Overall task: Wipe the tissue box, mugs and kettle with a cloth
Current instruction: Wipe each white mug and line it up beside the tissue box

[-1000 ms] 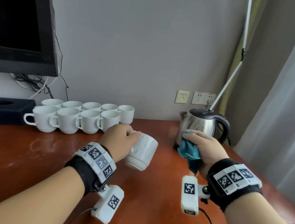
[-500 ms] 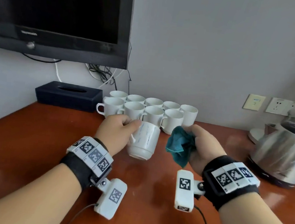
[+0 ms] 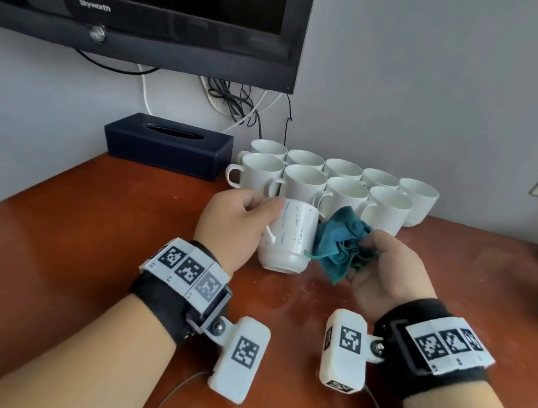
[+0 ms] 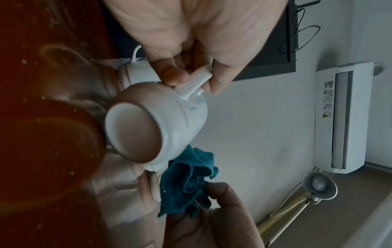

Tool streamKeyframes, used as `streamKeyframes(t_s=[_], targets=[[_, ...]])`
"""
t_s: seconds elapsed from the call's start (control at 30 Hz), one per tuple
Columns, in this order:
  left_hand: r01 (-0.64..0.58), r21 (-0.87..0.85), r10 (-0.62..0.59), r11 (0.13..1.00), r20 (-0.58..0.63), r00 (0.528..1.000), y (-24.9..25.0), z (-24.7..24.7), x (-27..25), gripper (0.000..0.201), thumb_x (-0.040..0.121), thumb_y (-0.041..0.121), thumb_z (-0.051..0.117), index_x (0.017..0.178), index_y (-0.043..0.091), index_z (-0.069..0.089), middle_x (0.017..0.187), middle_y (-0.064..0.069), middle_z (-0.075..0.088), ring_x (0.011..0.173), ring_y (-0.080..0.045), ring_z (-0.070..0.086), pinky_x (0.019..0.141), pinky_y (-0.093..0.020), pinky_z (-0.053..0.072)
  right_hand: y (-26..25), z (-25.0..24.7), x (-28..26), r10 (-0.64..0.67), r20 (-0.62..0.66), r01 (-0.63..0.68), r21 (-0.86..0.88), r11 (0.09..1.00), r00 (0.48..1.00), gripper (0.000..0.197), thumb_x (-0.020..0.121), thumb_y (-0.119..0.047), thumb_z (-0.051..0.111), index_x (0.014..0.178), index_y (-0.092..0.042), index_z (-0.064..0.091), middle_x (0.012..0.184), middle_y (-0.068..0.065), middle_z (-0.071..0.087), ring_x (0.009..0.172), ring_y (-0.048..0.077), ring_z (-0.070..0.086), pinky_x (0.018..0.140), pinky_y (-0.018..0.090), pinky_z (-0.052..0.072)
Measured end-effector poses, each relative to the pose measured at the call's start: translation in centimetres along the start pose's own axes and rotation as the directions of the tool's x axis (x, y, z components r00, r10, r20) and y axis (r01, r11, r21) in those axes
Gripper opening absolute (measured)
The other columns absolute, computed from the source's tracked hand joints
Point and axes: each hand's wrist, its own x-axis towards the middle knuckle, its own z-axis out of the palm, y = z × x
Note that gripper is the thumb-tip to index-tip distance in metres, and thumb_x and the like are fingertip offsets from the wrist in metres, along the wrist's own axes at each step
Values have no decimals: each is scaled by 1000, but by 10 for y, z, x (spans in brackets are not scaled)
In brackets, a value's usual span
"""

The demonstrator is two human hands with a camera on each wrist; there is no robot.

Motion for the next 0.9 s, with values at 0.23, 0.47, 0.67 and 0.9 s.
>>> streamKeyframes(t_s=[0.23,0.47,0.67,0.9], targets=[[-18,42,18,999,11,1000,-2,2,-1,43,97,43,67,74,7,69,64,-7,66,61,-15,61,72,-44,55,16,3,-2,-43,-18,41,-74,996,999,31,99,-3,52,129,4,58,110,23,76,89,34,77,70,43,65],[-60,51,59,997,21,998,-8,4,-4,39,96,43,68,75,10,71,87,-2,66,82,-11,61,73,-30,51,12,-4,-9,-129,-34,126,-95,988,991,19,95,-3,63,112,-9,59,111,25,74,88,36,76,85,55,61],[-115,75,115,991,3,993,-15,6,2,30,93,37,74,75,12,72,115,10,63,106,-1,59,95,-23,43,7,-7,-12,-165,11,166,-49,985,986,2,98,-11,62,98,-13,64,108,21,73,100,41,72,83,59,60],[-138,14,135,990,134,982,-18,10,2,31,97,38,69,89,9,76,129,21,66,111,13,57,106,-35,49,7,-3,-15,-185,13,184,17,983,983,12,97,-17,66,108,-12,69,109,19,71,105,39,70,96,64,53]])
